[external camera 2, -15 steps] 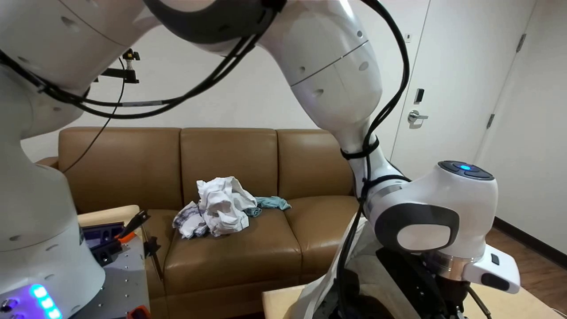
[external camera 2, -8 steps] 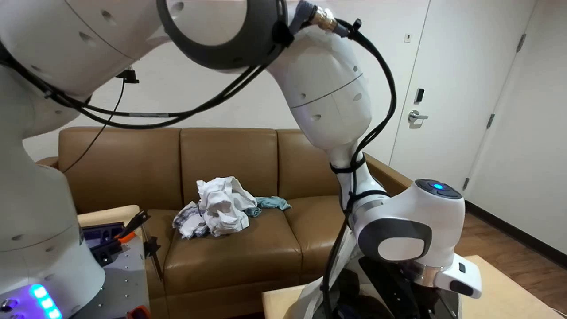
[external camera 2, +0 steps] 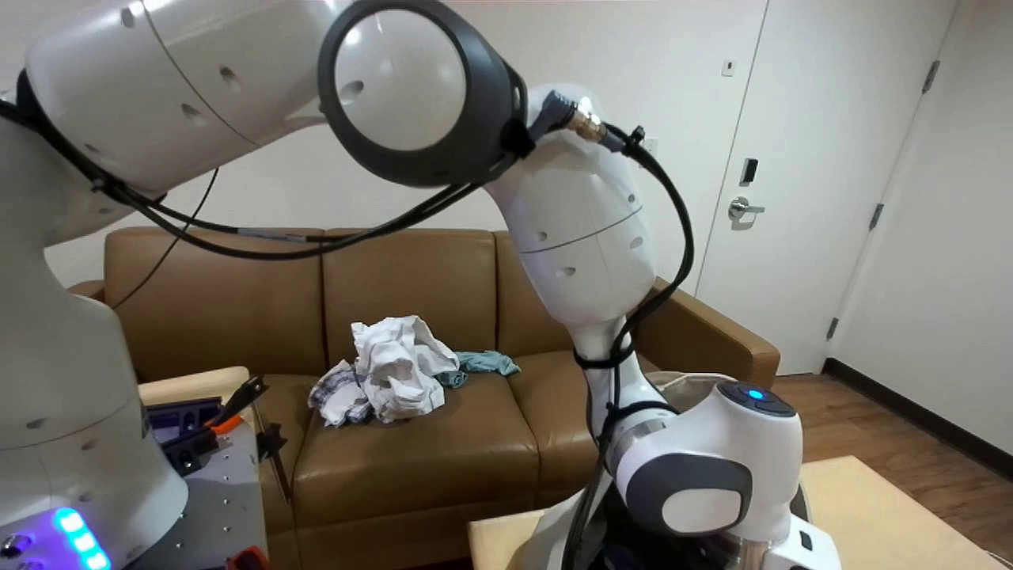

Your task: Remove a black thing from the bag and put it on the couch

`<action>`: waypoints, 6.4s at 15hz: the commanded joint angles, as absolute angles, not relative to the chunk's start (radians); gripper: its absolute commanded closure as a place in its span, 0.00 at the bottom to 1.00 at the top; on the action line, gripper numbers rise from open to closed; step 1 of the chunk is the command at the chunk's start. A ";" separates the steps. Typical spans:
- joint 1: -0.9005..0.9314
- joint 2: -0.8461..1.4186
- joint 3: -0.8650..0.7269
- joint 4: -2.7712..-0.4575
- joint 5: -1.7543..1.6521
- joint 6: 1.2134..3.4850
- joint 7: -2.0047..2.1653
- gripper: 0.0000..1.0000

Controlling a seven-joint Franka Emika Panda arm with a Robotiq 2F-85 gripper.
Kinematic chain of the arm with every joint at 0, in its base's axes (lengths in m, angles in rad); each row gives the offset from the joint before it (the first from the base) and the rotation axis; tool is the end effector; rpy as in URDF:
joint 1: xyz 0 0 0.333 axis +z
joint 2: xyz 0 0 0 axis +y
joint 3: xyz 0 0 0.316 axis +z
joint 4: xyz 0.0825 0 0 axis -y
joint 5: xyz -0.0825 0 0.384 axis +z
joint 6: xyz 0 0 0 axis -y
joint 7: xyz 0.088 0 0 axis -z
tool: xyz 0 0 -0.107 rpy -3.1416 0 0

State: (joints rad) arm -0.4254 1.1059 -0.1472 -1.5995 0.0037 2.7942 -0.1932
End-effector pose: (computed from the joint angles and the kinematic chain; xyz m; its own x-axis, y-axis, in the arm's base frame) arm 0.5563 -0.3489 -0.0052 0.9559 -0.2863 0.0661 -0.2931 -0.9450 0.1449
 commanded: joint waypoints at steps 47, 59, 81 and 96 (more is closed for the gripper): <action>-0.702 0.636 0.666 -1.471 0.036 3.038 -0.394 0.94; -0.662 0.572 1.087 -1.527 0.033 3.026 -0.477 0.93; -0.992 0.625 1.639 -2.066 -0.020 2.724 -0.520 0.93; -0.597 0.413 1.285 -2.108 -0.071 2.582 -0.480 0.93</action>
